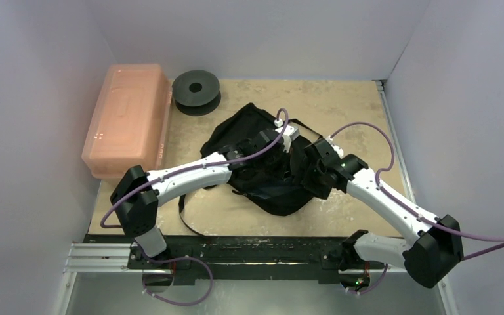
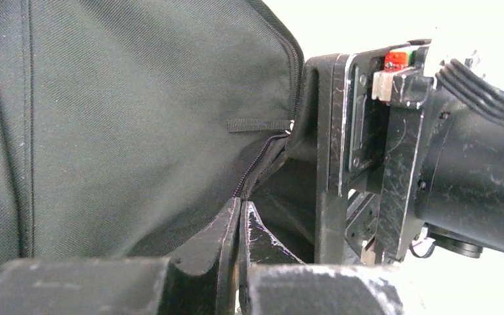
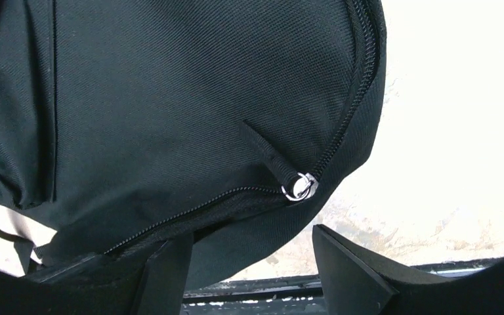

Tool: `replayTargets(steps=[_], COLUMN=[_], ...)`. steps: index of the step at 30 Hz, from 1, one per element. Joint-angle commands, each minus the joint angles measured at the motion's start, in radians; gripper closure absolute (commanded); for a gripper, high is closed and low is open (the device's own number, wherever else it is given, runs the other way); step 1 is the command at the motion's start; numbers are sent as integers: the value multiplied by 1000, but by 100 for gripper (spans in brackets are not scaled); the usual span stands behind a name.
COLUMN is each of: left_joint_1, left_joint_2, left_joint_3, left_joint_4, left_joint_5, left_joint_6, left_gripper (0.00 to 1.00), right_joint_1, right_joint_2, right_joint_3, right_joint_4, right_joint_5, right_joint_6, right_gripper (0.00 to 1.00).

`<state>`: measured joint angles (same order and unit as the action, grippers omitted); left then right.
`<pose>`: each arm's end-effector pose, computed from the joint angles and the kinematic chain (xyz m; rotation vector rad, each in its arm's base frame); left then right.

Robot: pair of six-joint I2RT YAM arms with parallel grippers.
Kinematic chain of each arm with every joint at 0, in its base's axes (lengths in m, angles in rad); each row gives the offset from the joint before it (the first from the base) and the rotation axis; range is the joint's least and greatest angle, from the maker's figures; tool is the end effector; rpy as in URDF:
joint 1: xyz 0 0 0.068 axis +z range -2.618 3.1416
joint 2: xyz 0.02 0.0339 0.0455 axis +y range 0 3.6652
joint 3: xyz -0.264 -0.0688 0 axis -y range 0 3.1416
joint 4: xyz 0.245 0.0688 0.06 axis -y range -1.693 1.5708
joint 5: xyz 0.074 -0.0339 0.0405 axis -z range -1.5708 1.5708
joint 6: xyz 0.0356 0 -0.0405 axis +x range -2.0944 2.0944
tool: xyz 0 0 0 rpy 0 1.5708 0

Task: Pack the student bag
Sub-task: Zip the student bag at the center of the board.

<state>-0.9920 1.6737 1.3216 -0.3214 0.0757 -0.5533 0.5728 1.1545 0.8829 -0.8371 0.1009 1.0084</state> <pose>0.2075 -0.3224 0.2796 0.5664 2.3390 -0.8738 0.1819 0.1130 0.2491 0.6202 2.6525 0.3587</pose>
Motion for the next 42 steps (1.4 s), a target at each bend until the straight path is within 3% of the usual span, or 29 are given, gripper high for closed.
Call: replayTargets(steps=[1,6,18,29,33,39,42], left_joint_1=[7,9,9,9,10,24,26], left_joint_2=[-19,-27,-53,-25,-2,46,78], left_joint_3=[7,7,-18,-9,-2,23,40], left_joint_4=[74,77,74,50,27,-7,-31], left_joint_5=[65,74,78,63,60,114,157], left_joint_6=[-54,-60,-54,-32,-18,4,25], left_gripper=[100,100,100,100,100,100,100], right_joint_1=[54,89,111,111,112,111,111], right_joint_2=[5,-11,53,45,-11,-55,-59], right_joint_3=[54,31,-6,-35,-57,-60,-57], right_joint_4=[-86,-104,-69,-127,-138,-141,-155], right_joint_5=[175,264,337,264,228,182,164], right_joint_6=[121,222,274,243,235,216,208], right_gripper=[28,21,20,25,36,62,69])
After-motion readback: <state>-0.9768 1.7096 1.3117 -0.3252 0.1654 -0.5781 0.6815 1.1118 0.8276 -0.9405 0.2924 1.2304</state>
